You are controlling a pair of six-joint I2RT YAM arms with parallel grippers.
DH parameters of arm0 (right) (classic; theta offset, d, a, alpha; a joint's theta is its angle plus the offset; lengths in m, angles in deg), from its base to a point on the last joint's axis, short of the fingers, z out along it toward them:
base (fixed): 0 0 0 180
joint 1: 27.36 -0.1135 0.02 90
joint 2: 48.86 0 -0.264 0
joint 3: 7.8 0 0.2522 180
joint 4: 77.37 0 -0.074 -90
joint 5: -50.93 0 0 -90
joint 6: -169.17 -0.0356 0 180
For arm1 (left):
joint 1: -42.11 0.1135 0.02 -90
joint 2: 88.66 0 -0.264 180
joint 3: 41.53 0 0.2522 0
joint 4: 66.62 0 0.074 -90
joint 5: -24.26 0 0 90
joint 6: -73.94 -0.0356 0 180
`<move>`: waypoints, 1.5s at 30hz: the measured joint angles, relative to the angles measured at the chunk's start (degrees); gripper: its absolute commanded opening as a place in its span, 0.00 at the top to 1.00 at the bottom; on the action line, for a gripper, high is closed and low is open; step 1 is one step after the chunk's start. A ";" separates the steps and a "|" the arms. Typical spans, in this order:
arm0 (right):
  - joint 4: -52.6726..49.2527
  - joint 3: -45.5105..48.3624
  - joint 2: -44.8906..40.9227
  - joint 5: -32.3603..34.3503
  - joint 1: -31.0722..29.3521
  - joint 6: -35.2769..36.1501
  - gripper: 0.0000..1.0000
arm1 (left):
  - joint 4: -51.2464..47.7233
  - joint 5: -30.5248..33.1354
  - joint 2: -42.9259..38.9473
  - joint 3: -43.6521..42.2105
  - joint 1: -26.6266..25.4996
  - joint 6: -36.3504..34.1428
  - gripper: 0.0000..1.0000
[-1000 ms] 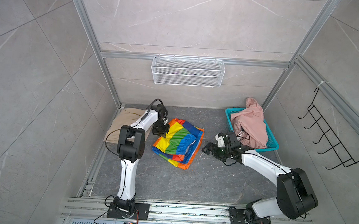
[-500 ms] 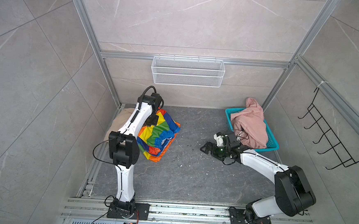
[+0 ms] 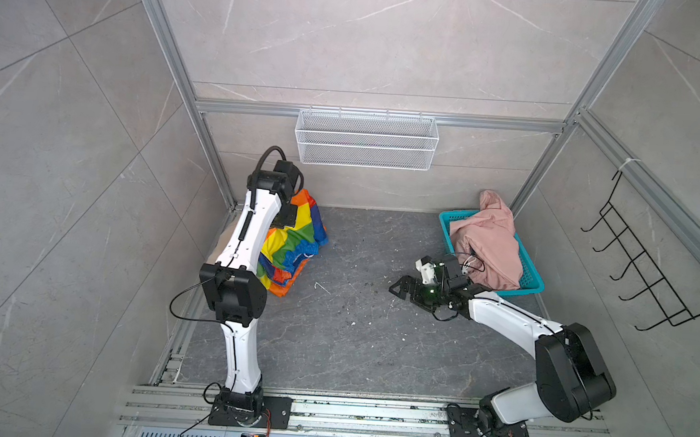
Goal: Fold and stack the shorts
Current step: 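Grasp the folded rainbow bundle with the left gripper and carry it onto the beige shorts, then release the rainbow bundle on the beige shorts while right gripper reaches toward the teal basket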
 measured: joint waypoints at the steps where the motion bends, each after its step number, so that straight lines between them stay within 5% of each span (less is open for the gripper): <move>1: 0.33 0.00 0.20 -0.02 0.00 0.00 0.01 | -0.02 -0.90 0.00 0.55 0.66 0.20 1.00; 24: 1.66 -1.27 4.96 -1.90 0.00 -0.24 0.01 | 6.40 -18.03 1.44 -3.87 18.05 -0.76 1.00; 31: 1.66 -1.27 5.51 -2.14 0.00 -0.70 0.01 | 9.22 -19.15 7.30 -3.76 21.92 -1.16 0.92; 40: 1.57 -1.27 5.64 -2.12 0.00 -1.09 0.01 | 10.91 -15.19 14.34 -1.75 25.64 -1.27 0.39; 42: 1.27 -1.27 5.64 -2.12 0.00 -1.09 0.01 | 10.97 -14.05 14.10 -1.77 25.77 -0.72 0.01; 45: 0.00 -1.38 5.60 -2.08 0.00 -1.05 0.01 | 11.85 -13.97 12.79 -2.95 25.53 0.24 0.00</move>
